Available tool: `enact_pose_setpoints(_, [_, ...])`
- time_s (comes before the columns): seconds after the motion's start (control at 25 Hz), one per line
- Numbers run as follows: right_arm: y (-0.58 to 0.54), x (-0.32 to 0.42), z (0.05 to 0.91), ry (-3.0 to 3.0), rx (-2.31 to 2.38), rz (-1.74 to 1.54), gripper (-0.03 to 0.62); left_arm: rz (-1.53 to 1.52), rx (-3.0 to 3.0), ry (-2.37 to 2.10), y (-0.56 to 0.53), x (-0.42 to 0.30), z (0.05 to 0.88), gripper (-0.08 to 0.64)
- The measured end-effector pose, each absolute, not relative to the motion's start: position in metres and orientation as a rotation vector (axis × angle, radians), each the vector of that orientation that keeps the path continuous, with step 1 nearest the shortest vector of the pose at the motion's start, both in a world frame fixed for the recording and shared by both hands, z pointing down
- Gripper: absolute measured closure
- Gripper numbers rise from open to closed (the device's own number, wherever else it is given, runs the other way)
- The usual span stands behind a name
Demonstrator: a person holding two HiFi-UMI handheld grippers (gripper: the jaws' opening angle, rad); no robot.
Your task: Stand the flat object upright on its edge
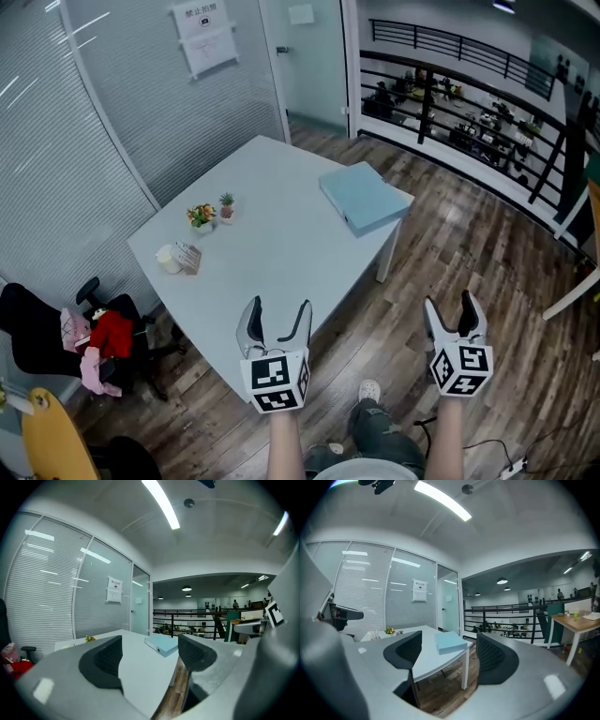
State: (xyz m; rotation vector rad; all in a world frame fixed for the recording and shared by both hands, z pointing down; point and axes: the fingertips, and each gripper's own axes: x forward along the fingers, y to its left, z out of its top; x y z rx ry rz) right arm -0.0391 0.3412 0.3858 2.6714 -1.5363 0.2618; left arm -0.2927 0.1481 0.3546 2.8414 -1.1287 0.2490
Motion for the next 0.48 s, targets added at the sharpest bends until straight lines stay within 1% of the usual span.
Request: enact_pose_setpoints(0.48, [0.254, 0.093, 0.371, -1.657, 2.634, 0.227, 0.216, 0.209, 2.821, -1.213, 0.080, -0.164, 0.340, 0.202])
